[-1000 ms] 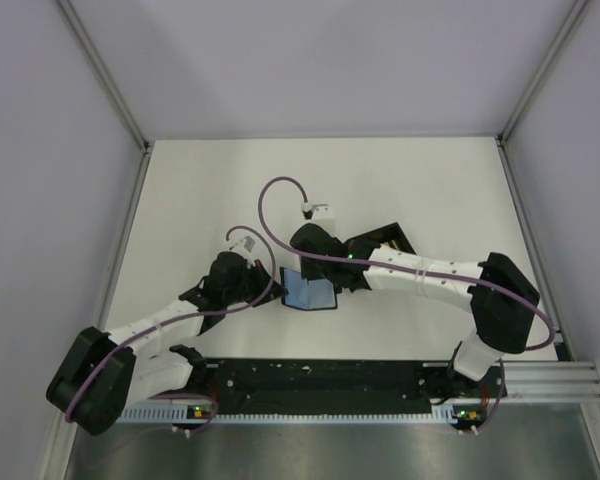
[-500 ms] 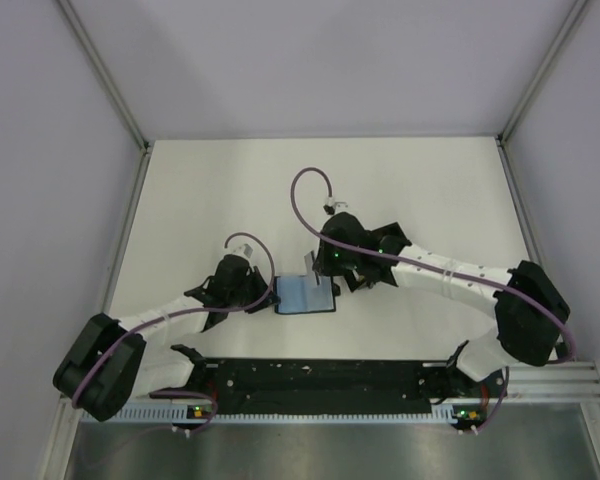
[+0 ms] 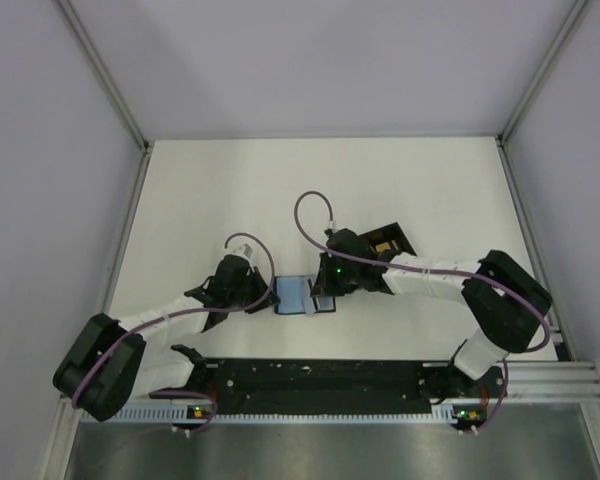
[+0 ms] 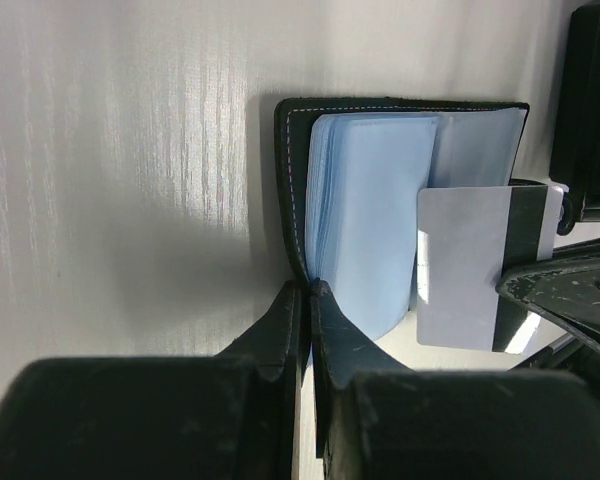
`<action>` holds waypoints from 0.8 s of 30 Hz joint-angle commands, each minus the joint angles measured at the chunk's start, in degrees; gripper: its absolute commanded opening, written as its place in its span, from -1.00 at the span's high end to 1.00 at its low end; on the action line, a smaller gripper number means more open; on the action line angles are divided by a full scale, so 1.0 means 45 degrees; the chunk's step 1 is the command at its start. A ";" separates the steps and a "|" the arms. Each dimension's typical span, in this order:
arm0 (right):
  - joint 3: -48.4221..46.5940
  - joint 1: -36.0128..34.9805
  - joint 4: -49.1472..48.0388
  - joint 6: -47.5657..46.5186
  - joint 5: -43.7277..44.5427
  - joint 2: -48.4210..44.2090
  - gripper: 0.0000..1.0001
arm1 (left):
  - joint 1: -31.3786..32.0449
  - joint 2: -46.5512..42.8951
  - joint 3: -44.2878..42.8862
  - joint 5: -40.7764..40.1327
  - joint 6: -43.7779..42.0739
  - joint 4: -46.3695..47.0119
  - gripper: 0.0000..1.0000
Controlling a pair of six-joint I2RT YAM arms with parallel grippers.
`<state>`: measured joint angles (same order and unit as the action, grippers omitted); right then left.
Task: Put the credit cards into the card holder
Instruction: Insert the credit card into the card holder.
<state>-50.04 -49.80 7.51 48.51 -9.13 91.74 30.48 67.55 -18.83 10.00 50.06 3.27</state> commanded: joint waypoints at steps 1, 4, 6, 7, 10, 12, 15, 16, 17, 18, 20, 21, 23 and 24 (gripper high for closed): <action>0.0475 0.0266 -0.1471 0.0450 -0.0296 0.0139 1.00 | 0.0023 0.0009 -0.0015 -0.0406 -0.0207 -0.0648 1.00; 0.0631 0.0422 -0.1571 0.0567 -0.0375 0.0315 1.00 | 0.0024 0.0009 -0.0015 -0.0328 -0.0246 -0.0609 1.00; 0.0690 0.0597 -0.1571 0.0645 -0.0393 0.0296 1.00 | 0.0024 -0.0011 -0.0034 -0.0328 -0.0266 -0.0628 1.00; 0.0787 0.0656 -0.1899 0.0703 -0.0413 0.0219 1.00 | 0.0024 -0.0011 -0.0054 -0.0328 -0.0266 -0.0628 1.00; 0.0983 0.0754 -0.1922 0.0743 -0.0181 -0.0035 1.00 | 0.0043 -0.0011 -0.0034 -0.0328 -0.0246 -0.0628 1.00; 0.1042 0.0754 -0.1922 0.0646 -0.0004 -0.0134 1.00 | 0.0024 0.0009 -0.0034 -0.0328 -0.0246 -0.0609 1.00; 0.0925 0.0793 -0.1961 0.0684 -0.0432 0.0255 1.00 | 0.0023 0.0028 -0.0035 -0.0231 -0.0246 -0.0492 1.00; 0.0964 0.0793 -0.2135 0.0762 -0.0588 0.0392 1.00 | 0.0024 0.0048 -0.0054 -0.0172 -0.0246 -0.0414 1.00; 0.0964 0.0793 -0.2214 0.0821 -0.0705 0.0529 1.00 | 0.0004 0.0067 -0.0093 -0.0152 -0.0266 -0.0394 1.00; 0.0925 0.0774 -0.2157 0.0879 -0.0687 0.0608 1.00 | 0.0004 0.0067 -0.0112 -0.0132 -0.0285 -0.0433 1.00; 0.0886 0.0793 -0.2118 0.0938 -0.0706 0.0803 1.00 | 0.0004 0.0048 -0.0132 -0.0152 -0.0285 -0.0492 1.00; 0.0847 0.0793 -0.2040 0.0996 -0.0649 0.0881 1.00 | 0.0023 0.0009 -0.0132 -0.0152 -0.0285 -0.0511 1.00; 0.0827 0.0774 -0.1942 0.1075 -0.0609 0.1018 1.00 | 0.0043 -0.0011 -0.0112 -0.0113 -0.0266 -0.0531 1.00; 0.0808 0.0774 -0.1961 0.1075 -0.0609 0.1096 1.00 | 0.0043 -0.0011 -0.0093 -0.0093 -0.0266 -0.0531 0.98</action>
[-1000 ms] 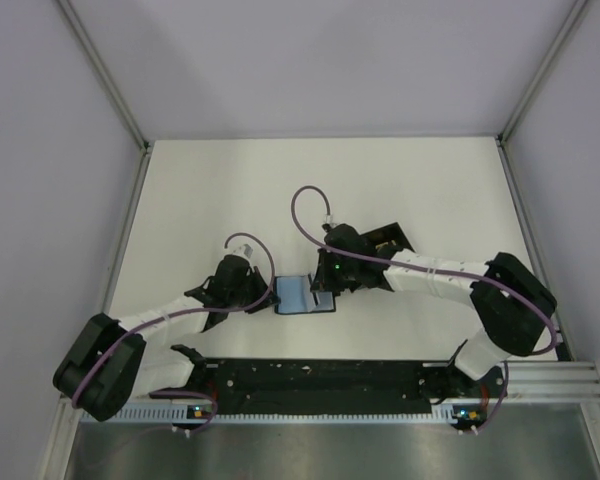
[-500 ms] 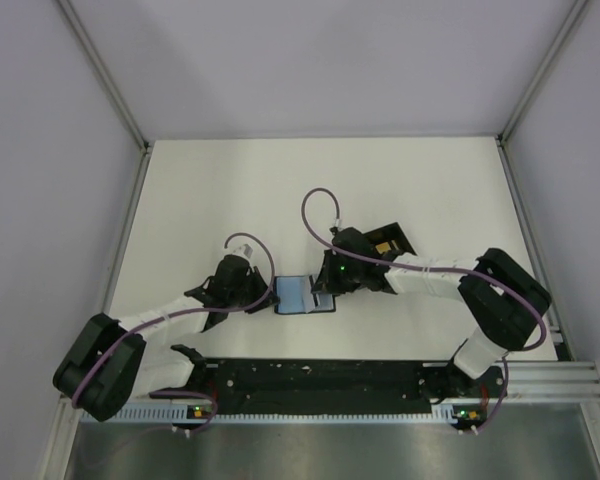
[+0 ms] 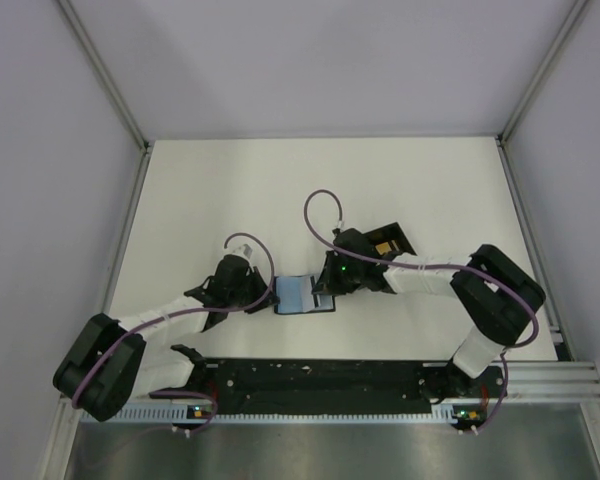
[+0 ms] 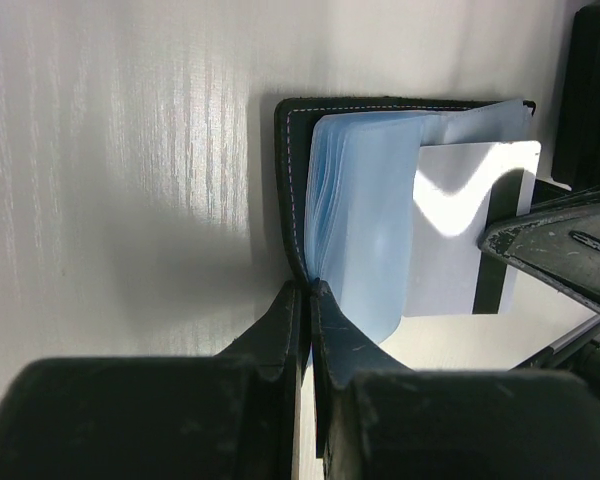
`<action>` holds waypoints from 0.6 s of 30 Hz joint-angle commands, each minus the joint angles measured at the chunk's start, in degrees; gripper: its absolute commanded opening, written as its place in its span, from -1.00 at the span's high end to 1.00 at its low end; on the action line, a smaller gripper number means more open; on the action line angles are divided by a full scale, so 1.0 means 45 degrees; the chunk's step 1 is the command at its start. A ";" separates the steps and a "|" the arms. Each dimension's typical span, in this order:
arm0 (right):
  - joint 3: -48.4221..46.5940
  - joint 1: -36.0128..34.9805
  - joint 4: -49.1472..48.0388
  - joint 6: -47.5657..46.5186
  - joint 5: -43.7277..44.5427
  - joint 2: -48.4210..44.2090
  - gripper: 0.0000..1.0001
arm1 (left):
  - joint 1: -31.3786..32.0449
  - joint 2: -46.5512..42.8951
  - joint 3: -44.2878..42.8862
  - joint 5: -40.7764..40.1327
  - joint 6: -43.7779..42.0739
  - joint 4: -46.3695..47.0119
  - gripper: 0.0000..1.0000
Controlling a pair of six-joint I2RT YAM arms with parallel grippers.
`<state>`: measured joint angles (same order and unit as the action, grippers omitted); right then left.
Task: Put the credit cards into the card holder
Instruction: Insert the credit card into the card holder.
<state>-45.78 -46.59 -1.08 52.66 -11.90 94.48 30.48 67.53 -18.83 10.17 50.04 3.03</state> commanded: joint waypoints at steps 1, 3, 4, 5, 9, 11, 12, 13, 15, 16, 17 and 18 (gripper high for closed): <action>-0.0139 0.0079 -0.0033 0.0191 -0.0011 0.0625 1.00 | 0.0043 -0.0025 -0.0093 -0.0113 -0.0261 -0.0497 0.94; -0.0159 0.0079 -0.0246 0.0211 -0.0128 0.0859 1.00 | 0.0043 -0.0064 -0.0093 -0.0074 -0.0280 -0.0497 0.88; -0.0198 0.0079 -0.0306 0.0192 -0.0206 0.0938 1.00 | 0.0043 -0.0084 -0.0132 -0.0054 -0.0300 -0.0574 0.84; -0.0295 0.0060 -0.0306 0.0191 -0.0226 0.1055 1.00 | 0.0024 -0.0103 -0.0229 -0.0131 -0.0358 -0.0614 0.71; -0.0471 0.0060 -0.0326 0.0230 -0.0090 0.1426 1.00 | 0.0004 -0.0220 -0.0483 -0.0308 -0.0787 -0.1454 0.85; -0.0627 0.0079 -0.0365 0.0250 -0.0148 0.1544 1.00 | 0.0024 -0.0182 -0.0600 -0.0366 -0.1022 -0.1648 0.98; -0.0705 0.0079 -0.0423 0.0250 -0.0187 0.1622 1.00 | 0.0043 -0.0143 -0.0678 -0.0424 -0.1177 -0.1804 1.00; -0.0764 0.0060 -0.0443 0.0250 -0.0149 0.1680 1.00 | 0.0024 -0.0104 -0.0737 -0.0444 -0.1314 -0.1883 1.00; -0.0862 0.0079 -0.0463 0.0289 0.0085 0.1700 1.00 | 0.0024 -0.0045 -0.0776 -0.0386 -0.1471 -0.1923 1.00; -0.0901 0.0079 -0.0501 0.0347 0.0183 0.1720 1.00 | 0.0024 -0.0026 -0.0777 -0.0309 -0.1472 -0.1884 1.00; -0.0901 0.0079 -0.0560 0.0367 0.0261 0.1759 1.00 | 0.0043 0.0032 -0.0777 -0.0250 -0.1511 -0.1884 1.00; -0.0998 0.0060 -0.0541 0.0348 0.0281 0.1798 1.00 | 0.0024 0.0072 -0.0777 -0.0230 -0.1511 -0.1884 1.00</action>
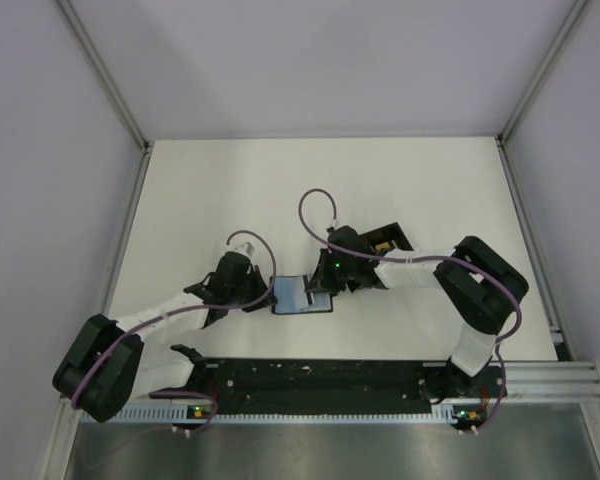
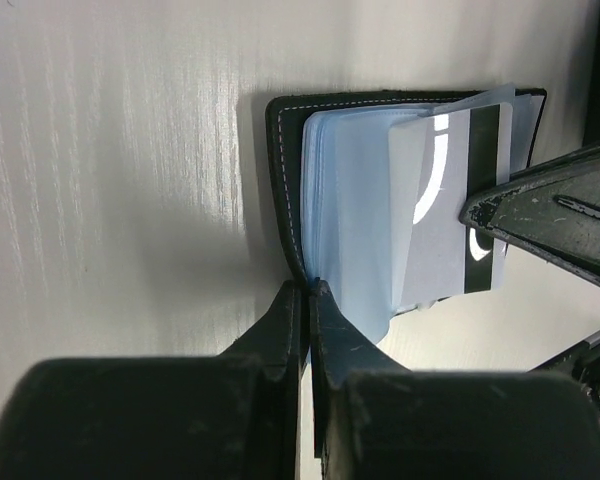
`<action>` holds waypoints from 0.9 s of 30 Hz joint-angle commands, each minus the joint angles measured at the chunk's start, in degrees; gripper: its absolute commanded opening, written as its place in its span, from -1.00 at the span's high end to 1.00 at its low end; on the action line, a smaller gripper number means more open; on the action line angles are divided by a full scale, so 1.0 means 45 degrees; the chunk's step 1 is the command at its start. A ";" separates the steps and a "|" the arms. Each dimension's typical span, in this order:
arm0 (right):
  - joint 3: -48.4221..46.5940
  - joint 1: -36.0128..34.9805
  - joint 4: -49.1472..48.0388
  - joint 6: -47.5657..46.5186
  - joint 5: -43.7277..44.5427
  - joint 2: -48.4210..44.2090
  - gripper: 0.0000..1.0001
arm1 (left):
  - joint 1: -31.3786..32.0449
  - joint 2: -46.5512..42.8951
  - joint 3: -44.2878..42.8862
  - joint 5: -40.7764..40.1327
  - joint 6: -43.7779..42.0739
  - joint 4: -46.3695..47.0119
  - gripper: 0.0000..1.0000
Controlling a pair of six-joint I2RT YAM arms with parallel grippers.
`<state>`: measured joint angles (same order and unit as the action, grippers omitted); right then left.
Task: Put the credit cards into the card holder
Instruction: Insert the credit card into the card holder.
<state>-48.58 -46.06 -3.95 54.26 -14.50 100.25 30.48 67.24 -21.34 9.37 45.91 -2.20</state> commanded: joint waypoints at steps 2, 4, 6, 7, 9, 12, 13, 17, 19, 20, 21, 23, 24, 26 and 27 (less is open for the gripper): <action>-0.0377 -0.0056 0.0096 0.0187 0.1073 0.0555 1.00 | 0.0043 0.0116 -0.0198 0.0008 -0.0612 -0.0684 1.00; -0.0377 -0.0018 0.0018 0.0208 0.1036 0.0613 1.00 | 0.0043 0.0097 -0.0160 0.0009 -0.0613 -0.0703 1.00; -0.0494 -0.0037 0.0017 0.0169 0.0686 0.0769 1.00 | 0.0043 0.0116 -0.0101 -0.0011 -0.0554 -0.0684 1.00; -0.0513 -0.0056 0.0056 0.0207 0.0432 0.0905 1.00 | 0.0024 0.0135 -0.0081 -0.0011 -0.0535 -0.0626 1.00; -0.0417 -0.0096 0.0076 0.0383 0.0157 0.1004 1.00 | 0.0043 0.0174 -0.0062 -0.0011 -0.0437 -0.0567 1.00; -0.0182 -0.0290 -0.0216 0.0540 -0.0311 0.0946 1.00 | 0.0024 0.0193 0.0035 -0.0011 -0.0184 -0.0294 1.00; -0.0220 -0.0368 -0.0178 0.0559 -0.0390 0.0926 1.00 | 0.0043 0.0194 0.0094 0.0008 -0.0009 -0.0138 1.00; -0.0707 -0.0623 0.0834 0.0112 -0.0236 0.0868 0.87 | 0.0043 0.0175 0.0231 -0.0030 0.0324 0.0039 1.00; -0.0962 -0.0623 0.1712 -0.0298 0.0290 0.0635 0.73 | 0.0024 0.0155 0.0231 -0.0108 0.0345 -0.0019 1.00; -0.1079 -0.0623 0.2142 -0.0474 0.0699 0.0459 0.62 | 0.0024 0.0135 0.0212 -0.0147 0.0345 -0.0097 1.00; -0.1157 -0.0623 0.2436 -0.0630 0.1012 0.0245 0.41 | 0.0043 0.0135 0.0212 -0.0186 0.0345 -0.0136 1.00; -0.1255 -0.0623 0.2887 -0.1001 0.1560 -0.0243 0.22 | 0.0043 0.0116 0.0231 -0.0187 0.0325 -0.0176 1.00; -0.1275 -0.0604 0.3004 -0.1100 0.1795 -0.0458 0.13 | 0.0024 0.0116 0.0231 -0.0187 0.0306 -0.0157 1.00; -0.1431 -0.0604 0.3277 -0.1334 0.2031 -0.0655 0.02 | 0.0043 0.0155 0.0192 -0.0167 0.0247 -0.0118 1.00; -0.1509 -0.0604 0.3318 -0.1470 0.1954 -0.0656 -0.01 | 0.0043 0.0193 0.0173 -0.0148 0.0247 -0.0117 1.00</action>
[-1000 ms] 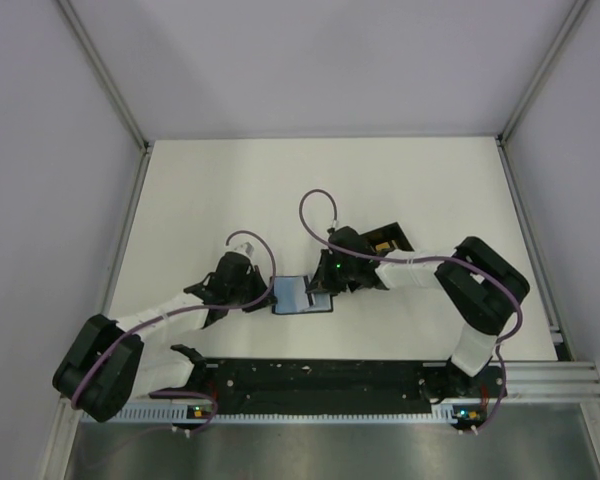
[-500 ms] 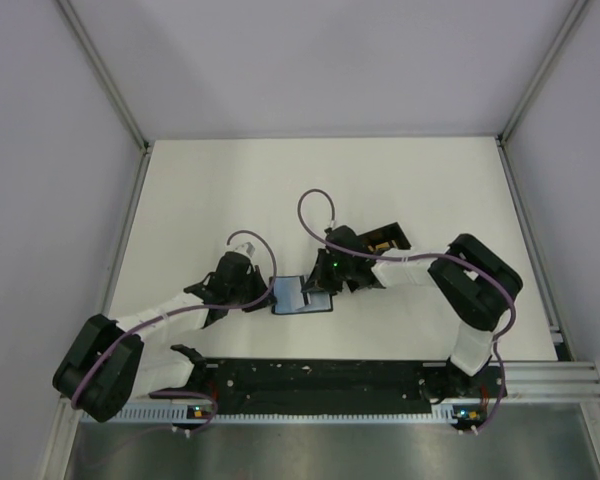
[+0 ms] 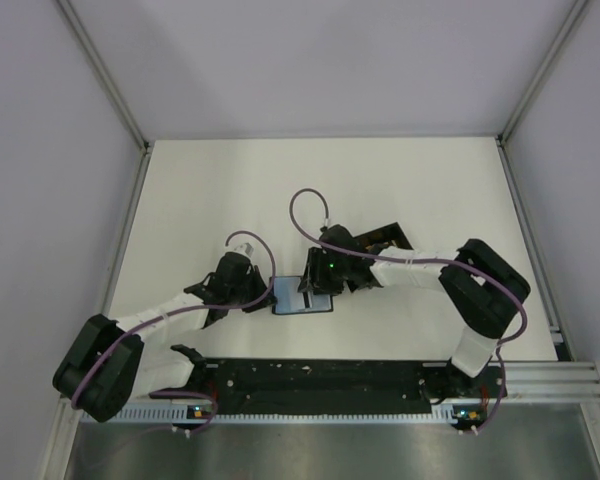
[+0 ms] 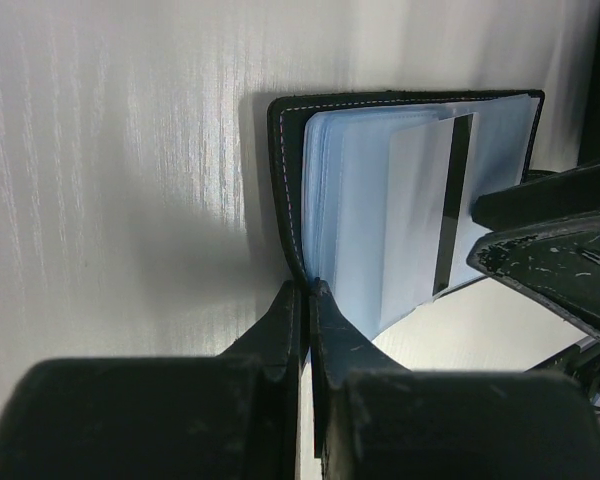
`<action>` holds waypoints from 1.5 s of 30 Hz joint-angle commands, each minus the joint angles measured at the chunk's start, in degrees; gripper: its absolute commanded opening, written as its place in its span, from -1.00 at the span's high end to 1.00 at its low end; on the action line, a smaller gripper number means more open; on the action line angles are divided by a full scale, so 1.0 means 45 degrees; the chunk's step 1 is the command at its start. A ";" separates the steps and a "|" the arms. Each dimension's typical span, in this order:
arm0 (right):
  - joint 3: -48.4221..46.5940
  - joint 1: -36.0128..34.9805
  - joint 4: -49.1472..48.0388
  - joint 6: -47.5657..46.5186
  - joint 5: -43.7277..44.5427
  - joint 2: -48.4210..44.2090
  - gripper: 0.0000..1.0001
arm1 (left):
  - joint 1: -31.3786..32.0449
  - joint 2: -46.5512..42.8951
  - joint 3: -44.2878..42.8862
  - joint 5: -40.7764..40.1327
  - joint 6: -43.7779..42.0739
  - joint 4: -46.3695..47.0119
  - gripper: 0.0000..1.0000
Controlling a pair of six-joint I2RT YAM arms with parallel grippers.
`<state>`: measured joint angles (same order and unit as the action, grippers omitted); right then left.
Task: Put the credit cards into the card holder
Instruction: Insert the credit card into the card holder.
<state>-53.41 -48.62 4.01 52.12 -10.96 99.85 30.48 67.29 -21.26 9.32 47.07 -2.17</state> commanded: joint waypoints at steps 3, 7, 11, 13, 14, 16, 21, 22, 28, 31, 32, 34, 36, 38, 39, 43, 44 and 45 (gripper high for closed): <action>-0.0826 -0.0055 0.1628 -0.1230 0.0544 -0.0238 -0.03 | 0.0043 0.0223 0.0095 -0.0119 -0.0088 -0.0083 1.00; -0.1295 -0.0230 0.1570 -0.1405 -0.0024 0.0309 -0.02 | 0.0043 0.0204 0.0075 -0.0079 -0.0089 -0.0083 1.00; -0.1744 -0.0562 0.1453 -0.1523 -0.0648 0.0720 0.03 | 0.0024 0.0204 0.0192 -0.0041 -0.0011 0.0072 1.00; -0.1939 -0.0718 0.1414 -0.1504 -0.0844 0.0876 0.03 | 0.0043 0.0184 0.0212 -0.0021 0.0028 0.0093 1.00; -0.2037 -0.0777 0.1355 -0.1523 -0.1039 0.0935 0.05 | 0.0024 0.0165 0.0212 -0.0021 0.0048 0.0093 1.00; -0.2174 -0.0816 0.1122 -0.1523 -0.1332 0.1013 0.07 | 0.0043 0.0184 0.0212 -0.0040 0.0048 0.0131 1.00; -0.2350 -0.0855 0.0671 -0.1445 -0.1744 0.1052 0.09 | 0.0043 0.0203 0.0231 -0.0001 0.0028 0.0171 1.00; -0.2428 -0.0836 0.0652 -0.1484 -0.1744 0.1072 0.09 | 0.0043 0.0184 0.0212 -0.0001 0.0009 0.0171 1.00; -0.2839 -0.0875 0.0320 -0.1796 -0.2270 0.1482 0.10 | 0.0043 0.0204 0.0329 0.0077 0.0009 0.0366 1.00; -0.2859 -0.0875 0.0378 -0.1855 -0.2234 0.1502 0.13 | 0.0043 0.0204 0.0329 0.0038 -0.0010 0.0327 1.00; -0.2820 -0.0856 0.0494 -0.1952 -0.1981 0.1347 0.13 | 0.0024 0.0184 0.0290 0.0018 -0.0011 0.0269 1.00; -0.2703 -0.0817 0.1001 -0.2205 -0.1143 0.0879 0.08 | 0.0043 0.0126 0.0173 -0.0176 -0.0030 -0.0061 1.00; -0.2469 -0.0700 0.1237 -0.2440 -0.0496 0.0080 0.04 | 0.0023 0.0048 -0.0002 -0.0585 -0.0030 -0.0530 1.00; -0.2234 -0.0505 0.1413 -0.2693 -0.0027 -0.0662 0.01 | 0.0023 -0.0166 -0.0120 -0.0918 0.0009 -0.0960 0.89; -0.2117 -0.0349 0.1587 -0.2830 0.0226 -0.1072 0.00 | 0.0024 -0.0264 -0.0159 -0.1016 0.0009 -0.1078 0.82; -0.1649 0.0470 0.2408 -0.3417 0.1242 -0.2714 -0.05 | 0.0024 -0.0928 -0.0510 -0.1679 0.0048 -0.1936 0.35; -0.1551 0.0685 0.2584 -0.3514 0.1380 -0.3084 -0.06 | 0.0004 -0.1084 -0.0608 -0.1874 0.0106 -0.2209 0.25; -0.1550 0.0919 0.2914 -0.3612 0.1652 -0.3339 -0.08 | 0.0023 -0.1259 -0.0686 -0.1934 0.0165 -0.2463 0.16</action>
<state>-61.56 -48.14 13.41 39.29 -9.47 91.55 30.52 64.42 -21.85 5.13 47.79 -6.92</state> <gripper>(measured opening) 0.526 0.354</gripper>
